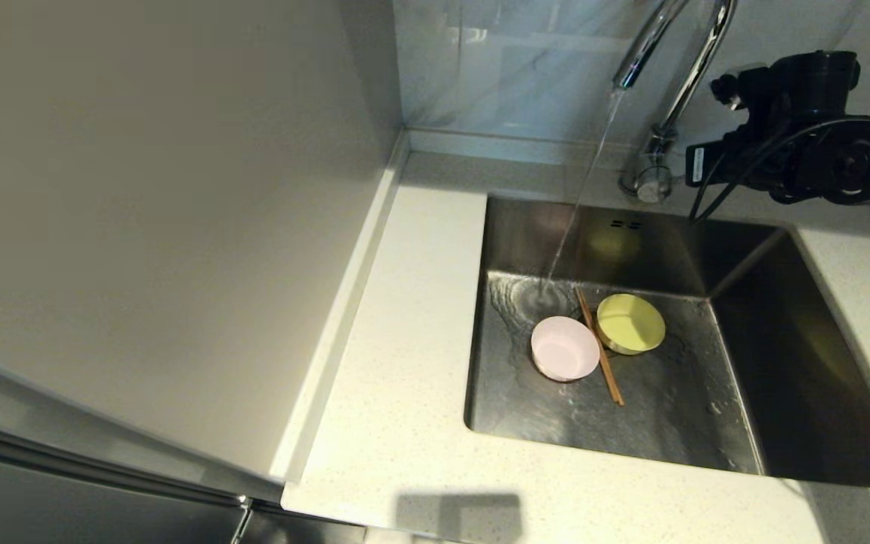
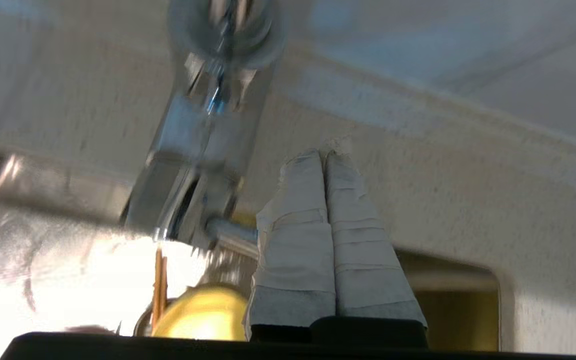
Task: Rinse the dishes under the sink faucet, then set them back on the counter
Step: Turn on the faucet
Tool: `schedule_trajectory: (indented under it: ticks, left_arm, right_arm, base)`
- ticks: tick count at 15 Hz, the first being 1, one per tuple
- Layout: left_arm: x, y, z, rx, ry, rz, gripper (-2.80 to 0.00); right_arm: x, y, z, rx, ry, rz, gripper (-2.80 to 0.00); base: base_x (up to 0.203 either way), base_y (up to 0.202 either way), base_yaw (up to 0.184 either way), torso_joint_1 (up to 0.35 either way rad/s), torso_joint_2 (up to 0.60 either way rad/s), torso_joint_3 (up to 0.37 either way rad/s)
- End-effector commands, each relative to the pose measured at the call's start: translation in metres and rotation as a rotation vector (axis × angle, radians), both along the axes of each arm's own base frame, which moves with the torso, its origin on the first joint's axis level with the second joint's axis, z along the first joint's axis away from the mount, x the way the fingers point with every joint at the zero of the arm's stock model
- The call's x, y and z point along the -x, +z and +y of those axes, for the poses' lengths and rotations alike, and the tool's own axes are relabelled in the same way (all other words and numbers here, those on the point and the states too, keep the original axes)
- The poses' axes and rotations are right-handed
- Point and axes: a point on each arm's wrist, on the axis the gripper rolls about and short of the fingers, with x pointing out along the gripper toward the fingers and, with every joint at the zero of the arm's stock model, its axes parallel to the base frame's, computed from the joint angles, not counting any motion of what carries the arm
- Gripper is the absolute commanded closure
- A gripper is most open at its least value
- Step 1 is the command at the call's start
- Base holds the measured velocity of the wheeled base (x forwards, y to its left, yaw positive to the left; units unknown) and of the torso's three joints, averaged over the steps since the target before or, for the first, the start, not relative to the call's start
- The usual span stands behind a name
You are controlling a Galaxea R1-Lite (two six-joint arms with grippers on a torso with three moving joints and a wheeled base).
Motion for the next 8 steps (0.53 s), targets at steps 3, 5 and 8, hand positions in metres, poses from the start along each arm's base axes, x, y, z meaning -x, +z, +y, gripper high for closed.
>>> schedule_trajectory:
  ticks: [3,5,8]
  left_arm:
    - [0.000,0.000,0.000,0.001,0.001,-0.003,0.00]
    - [0.000,0.000,0.000,0.001,0.001,-0.003,0.00]
    - [0.000,0.000,0.000,0.001,0.001,-0.003,0.00]
  right_arm:
    - [0.009,0.000,0.000,0.002,0.000,0.079,0.00]
    - [0.012,0.003,0.000,0.001,0.001,0.071,0.00]
    - [0.023,0.027,0.000,-0.027,-0.008,-0.043,0.00]
  base:
    - [0.000,0.000,0.000,0.000,0.00,0.000]
    - [0.000,0.000,0.000,0.000,0.00,0.000]
    - [0.000,0.000,0.000,0.000,0.00,0.000]
